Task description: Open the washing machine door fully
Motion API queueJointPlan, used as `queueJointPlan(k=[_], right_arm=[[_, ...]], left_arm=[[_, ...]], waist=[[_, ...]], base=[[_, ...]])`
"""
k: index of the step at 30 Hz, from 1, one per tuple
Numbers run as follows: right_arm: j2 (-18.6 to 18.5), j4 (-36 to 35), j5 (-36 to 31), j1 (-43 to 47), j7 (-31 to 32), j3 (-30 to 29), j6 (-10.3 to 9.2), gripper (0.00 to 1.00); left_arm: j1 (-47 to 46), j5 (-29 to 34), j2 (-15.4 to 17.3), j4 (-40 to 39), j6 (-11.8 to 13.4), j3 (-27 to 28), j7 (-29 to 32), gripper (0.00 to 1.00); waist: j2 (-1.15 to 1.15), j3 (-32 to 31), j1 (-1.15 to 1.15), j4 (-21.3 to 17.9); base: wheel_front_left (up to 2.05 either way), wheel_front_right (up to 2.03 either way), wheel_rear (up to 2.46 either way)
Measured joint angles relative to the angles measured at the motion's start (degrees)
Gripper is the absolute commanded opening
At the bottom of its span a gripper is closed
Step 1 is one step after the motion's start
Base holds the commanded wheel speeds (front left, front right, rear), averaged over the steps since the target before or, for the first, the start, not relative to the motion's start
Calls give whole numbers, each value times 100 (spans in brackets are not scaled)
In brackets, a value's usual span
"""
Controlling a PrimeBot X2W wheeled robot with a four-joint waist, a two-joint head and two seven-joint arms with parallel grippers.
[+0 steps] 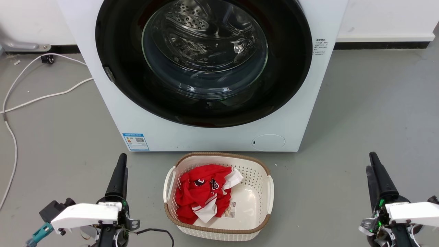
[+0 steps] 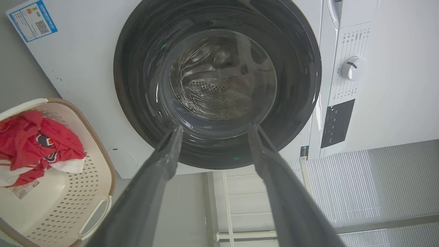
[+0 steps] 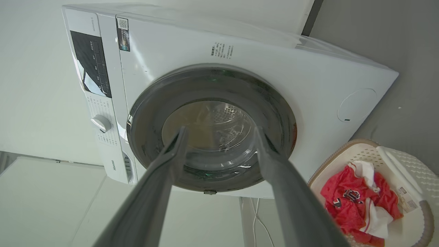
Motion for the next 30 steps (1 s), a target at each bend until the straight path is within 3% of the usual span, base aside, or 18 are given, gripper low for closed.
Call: queueJointPlan(k=[11, 16, 30], right_arm=[[0, -379, -1557, 31, -259, 30, 0, 100], [4, -522, -2455, 119, -421, 23, 0, 100], [8, -656, -3939, 286, -676, 79, 1, 100]], left_arm=[[-68, 1287, -1, -287, 49, -138, -247, 100], [-91, 2223, -1, -404, 110, -302, -411, 100], [-93, 3772, -1, -476, 290, -463, -665, 100]], waist=[[0, 42, 0, 2], [0, 52, 0, -10], [0, 30, 0, -35]], base=[[0, 0, 0], [0, 0, 0], [0, 0, 0]])
